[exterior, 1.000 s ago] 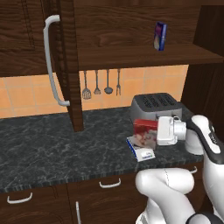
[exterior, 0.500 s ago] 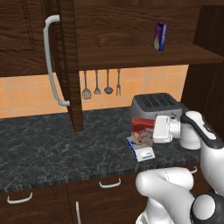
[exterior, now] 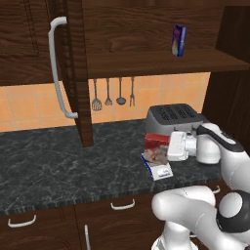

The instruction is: Pick the cereal and place it on the digital scale for weighing, and close the cabinet.

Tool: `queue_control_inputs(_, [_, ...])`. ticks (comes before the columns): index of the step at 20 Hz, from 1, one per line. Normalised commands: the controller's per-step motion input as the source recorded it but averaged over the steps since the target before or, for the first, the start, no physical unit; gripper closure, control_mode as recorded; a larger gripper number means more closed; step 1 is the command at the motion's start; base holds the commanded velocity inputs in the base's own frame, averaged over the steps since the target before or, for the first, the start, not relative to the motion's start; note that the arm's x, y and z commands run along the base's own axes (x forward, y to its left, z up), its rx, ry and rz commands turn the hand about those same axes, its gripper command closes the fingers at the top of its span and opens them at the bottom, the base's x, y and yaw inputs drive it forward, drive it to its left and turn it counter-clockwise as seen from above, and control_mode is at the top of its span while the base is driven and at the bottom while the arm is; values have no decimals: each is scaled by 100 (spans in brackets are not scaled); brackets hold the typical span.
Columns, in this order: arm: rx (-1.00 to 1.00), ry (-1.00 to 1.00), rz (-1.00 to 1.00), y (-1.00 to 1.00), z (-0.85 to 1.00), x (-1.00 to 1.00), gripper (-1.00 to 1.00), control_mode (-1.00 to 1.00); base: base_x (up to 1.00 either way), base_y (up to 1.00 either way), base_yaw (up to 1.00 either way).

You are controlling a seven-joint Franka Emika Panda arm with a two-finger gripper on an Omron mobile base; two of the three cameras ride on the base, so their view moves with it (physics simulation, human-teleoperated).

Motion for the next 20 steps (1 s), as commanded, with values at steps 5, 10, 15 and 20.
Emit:
queue_control_inputs(5, [0,0,0,0,-21,27,100,-100,0,0,0])
queue_control_inputs(10, [0,0,0,0,-30,15,100,-100,0,0,0])
queue_control_inputs(15, [0,-10,0,0,-2,-5,-100,-100,0,0,0])
queue_control_inputs(20, [0,-4,-1,0,0,-1,-100,-100,0,0,0])
